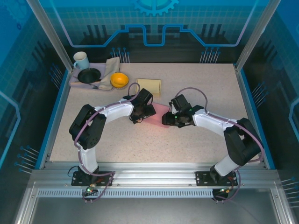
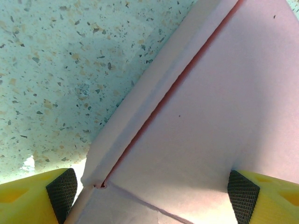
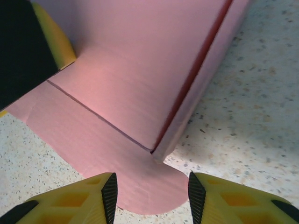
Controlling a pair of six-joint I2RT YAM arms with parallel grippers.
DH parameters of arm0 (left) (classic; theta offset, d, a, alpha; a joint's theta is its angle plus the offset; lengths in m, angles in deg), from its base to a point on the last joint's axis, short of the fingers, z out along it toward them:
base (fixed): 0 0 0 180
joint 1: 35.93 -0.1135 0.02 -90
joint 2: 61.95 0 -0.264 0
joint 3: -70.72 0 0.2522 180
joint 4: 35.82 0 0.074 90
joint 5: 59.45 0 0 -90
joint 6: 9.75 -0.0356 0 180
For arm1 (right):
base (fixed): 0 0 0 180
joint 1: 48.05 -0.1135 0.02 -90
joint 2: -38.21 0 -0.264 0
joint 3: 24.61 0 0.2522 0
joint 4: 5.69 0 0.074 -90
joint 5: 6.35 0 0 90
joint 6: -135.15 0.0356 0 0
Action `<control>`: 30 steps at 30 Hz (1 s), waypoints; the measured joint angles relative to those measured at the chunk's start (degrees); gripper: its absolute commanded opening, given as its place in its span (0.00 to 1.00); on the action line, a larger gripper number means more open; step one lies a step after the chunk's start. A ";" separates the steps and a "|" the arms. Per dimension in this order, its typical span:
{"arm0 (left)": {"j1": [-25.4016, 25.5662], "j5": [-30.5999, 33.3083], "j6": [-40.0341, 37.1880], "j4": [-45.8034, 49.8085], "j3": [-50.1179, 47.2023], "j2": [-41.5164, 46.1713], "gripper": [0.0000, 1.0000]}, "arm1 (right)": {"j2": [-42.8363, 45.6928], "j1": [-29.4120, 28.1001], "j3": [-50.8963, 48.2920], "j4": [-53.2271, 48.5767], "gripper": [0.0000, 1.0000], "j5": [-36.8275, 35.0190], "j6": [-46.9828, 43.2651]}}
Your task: Fold the paper box
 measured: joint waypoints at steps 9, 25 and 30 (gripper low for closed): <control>0.00 0.20 -0.44 -0.02 0.00 0.00 0.87 | -2.54 -1.14 -0.83 3.06 0.47 2.99 3.26; 0.00 0.85 -0.44 -0.17 -0.02 0.00 0.88 | -2.54 -1.55 -1.36 5.11 0.39 4.61 5.66; 0.00 1.03 -0.44 -0.33 -0.07 0.00 0.87 | -2.62 -1.55 -1.36 5.07 0.38 4.15 3.63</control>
